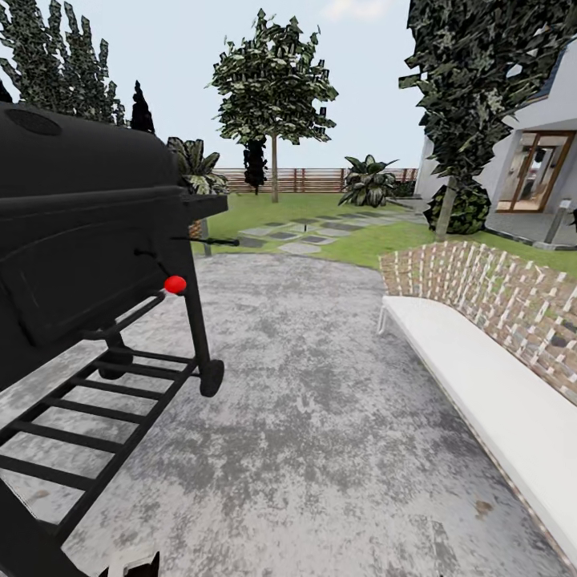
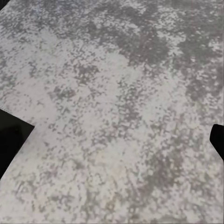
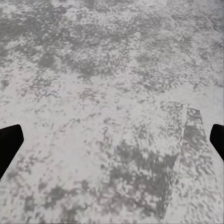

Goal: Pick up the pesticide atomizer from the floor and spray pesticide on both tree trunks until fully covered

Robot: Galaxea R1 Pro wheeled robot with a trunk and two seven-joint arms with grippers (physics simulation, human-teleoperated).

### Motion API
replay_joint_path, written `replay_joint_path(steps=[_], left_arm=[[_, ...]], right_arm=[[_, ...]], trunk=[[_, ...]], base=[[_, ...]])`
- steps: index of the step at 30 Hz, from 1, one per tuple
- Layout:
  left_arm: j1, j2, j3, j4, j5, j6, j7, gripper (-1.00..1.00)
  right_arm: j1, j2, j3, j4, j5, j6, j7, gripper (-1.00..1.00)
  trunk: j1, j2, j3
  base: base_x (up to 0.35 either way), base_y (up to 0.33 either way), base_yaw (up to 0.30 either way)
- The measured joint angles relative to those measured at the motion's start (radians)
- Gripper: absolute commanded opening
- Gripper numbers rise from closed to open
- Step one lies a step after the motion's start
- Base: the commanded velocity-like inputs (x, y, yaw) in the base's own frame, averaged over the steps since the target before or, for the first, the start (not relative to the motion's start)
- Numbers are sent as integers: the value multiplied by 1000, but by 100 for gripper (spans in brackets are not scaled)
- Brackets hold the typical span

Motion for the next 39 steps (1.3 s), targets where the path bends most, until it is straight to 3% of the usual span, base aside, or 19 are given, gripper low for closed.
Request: replay_joint_path(steps=[13,27,39], left_arm=[[0,2,0,0,0,0,0,100],[0,2,3,0,1,0,0,100],[0,2,7,0,2,0,0,100]], right_arm=[[0,0,0,0,0,-1,0,100],[0,0,0,-1,0,-1,1,100],[0,1,0,-2,0,0,2,100]], trunk=[[0,0,0],[0,0,0],[0,0,0]], base=[[334,-69,0],[296,-185,-149],[336,-15,-3]])
